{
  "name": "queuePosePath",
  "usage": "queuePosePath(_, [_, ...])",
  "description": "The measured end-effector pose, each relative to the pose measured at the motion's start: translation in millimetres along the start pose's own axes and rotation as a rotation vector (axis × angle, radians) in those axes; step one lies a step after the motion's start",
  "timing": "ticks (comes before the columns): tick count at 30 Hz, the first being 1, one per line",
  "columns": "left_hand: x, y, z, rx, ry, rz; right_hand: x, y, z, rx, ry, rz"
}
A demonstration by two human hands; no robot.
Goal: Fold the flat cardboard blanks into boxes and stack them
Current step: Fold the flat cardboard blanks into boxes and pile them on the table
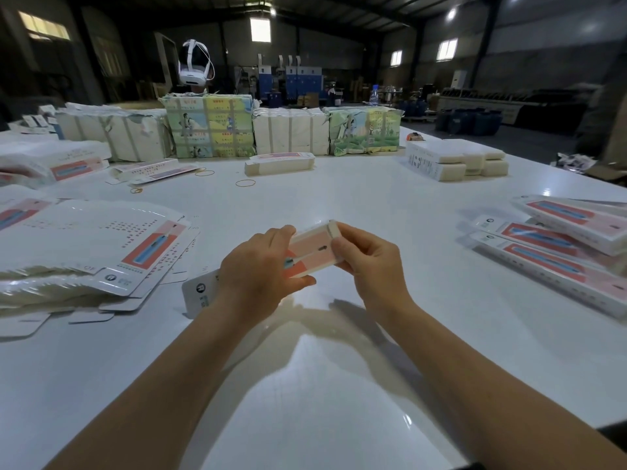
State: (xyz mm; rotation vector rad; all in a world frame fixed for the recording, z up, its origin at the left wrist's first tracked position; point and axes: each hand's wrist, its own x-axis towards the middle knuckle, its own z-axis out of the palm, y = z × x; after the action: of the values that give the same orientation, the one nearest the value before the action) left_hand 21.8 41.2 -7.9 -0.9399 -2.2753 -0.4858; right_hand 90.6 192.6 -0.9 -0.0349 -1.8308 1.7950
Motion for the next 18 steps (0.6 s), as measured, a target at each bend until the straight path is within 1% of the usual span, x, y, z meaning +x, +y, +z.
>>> queuePosePath(5, [0.2,2.7,-2.5,-0.004,0.024,0.012,-0.1,-0.2,-0.2,0.047,0.031,-0.007])
queuePosePath(8, [0.3,4.8,-4.1,0.039,0.027,0.038,-1.5,1.0,1.2,-0.013,0.061,-0.009])
queuePosePath(13, [3.9,7.4,-5.1,0.175,0.024,0.098,1.2,1.5,-1.6,-0.222,0.181,-0.008])
queuePosePath(15, [4.5,6.6,-5.2,0.225,0.012,0.129,0.8,1.6,-3.1,-0.296,0.164,-0.030])
queuePosePath(18, [3.5,4.8,-6.1,0.247,-0.009,0.130,-2.8,3.0,-2.5,-0.501,0.117,-0.154])
